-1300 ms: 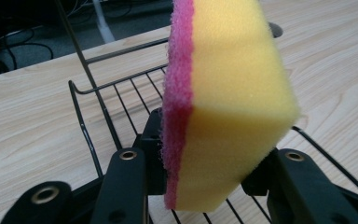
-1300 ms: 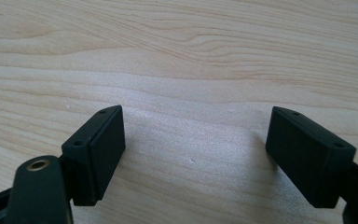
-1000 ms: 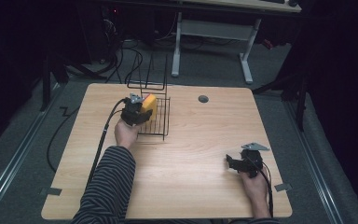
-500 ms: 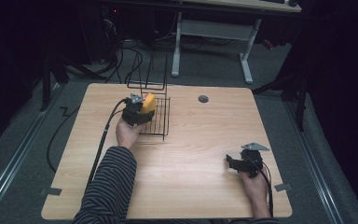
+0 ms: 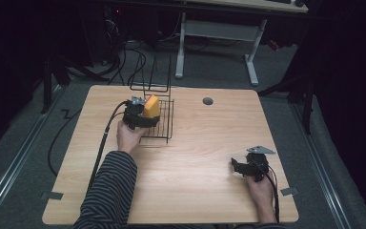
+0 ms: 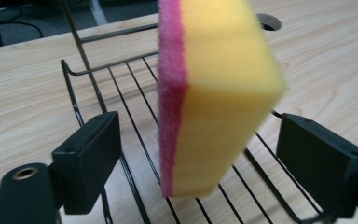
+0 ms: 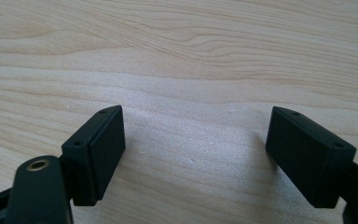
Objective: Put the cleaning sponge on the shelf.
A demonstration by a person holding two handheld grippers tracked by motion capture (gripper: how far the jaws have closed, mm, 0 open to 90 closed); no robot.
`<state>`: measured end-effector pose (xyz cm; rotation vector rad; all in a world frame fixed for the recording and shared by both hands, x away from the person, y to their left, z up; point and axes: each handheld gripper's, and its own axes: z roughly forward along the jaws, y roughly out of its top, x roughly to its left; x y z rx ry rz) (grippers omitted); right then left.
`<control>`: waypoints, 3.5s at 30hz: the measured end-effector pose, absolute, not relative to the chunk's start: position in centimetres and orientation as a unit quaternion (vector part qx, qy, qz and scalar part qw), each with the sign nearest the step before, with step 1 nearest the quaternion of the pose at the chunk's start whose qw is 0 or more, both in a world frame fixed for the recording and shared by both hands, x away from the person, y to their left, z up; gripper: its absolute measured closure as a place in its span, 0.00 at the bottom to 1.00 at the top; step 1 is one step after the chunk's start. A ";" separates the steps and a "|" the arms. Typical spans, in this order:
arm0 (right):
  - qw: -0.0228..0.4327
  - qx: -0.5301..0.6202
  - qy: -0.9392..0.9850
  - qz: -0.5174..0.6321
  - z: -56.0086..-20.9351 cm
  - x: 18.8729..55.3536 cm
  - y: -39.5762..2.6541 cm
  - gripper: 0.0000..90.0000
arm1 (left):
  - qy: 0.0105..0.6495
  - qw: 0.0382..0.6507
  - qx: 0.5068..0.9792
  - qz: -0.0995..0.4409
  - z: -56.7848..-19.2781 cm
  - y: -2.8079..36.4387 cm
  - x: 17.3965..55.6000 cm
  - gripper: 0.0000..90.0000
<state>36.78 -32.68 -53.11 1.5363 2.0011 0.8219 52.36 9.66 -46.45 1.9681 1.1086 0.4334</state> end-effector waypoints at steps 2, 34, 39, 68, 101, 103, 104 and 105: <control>0.242 0.562 0.732 0.301 -53.1 36.8 -32.7 0.22 | 0.439 0.408 0.782 0.170 -46.4 9.7 52.3 0.13; 0.242 0.561 0.732 0.301 -53.1 36.8 -32.7 0.22 | 0.443 0.444 0.758 0.181 -45.0 14.1 46.5 0.06; 0.242 0.562 0.732 0.301 -53.1 36.8 -32.7 0.22 | 0.445 0.450 0.752 0.184 -44.7 14.8 45.9 0.07; 0.241 0.562 0.732 0.300 -53.1 36.8 -32.7 0.22 | 0.473 0.494 0.702 0.199 -43.1 20.1 41.7 0.09; 0.242 0.561 0.733 0.300 -53.1 36.8 -32.7 0.22 | 0.511 0.510 0.659 0.212 -44.1 24.1 37.2 0.11; 0.243 0.560 0.733 0.300 -53.1 36.8 -32.7 0.22 | 0.512 0.507 0.660 0.215 -44.3 24.2 37.1 0.11; 0.242 0.562 0.732 0.300 -53.1 36.8 -32.7 0.22 | 0.514 0.504 0.659 0.215 -44.6 24.3 36.9 0.12; 0.242 0.560 0.733 0.300 -53.1 36.8 -32.7 0.22 | 0.516 0.502 0.659 0.215 -44.8 24.3 36.9 0.12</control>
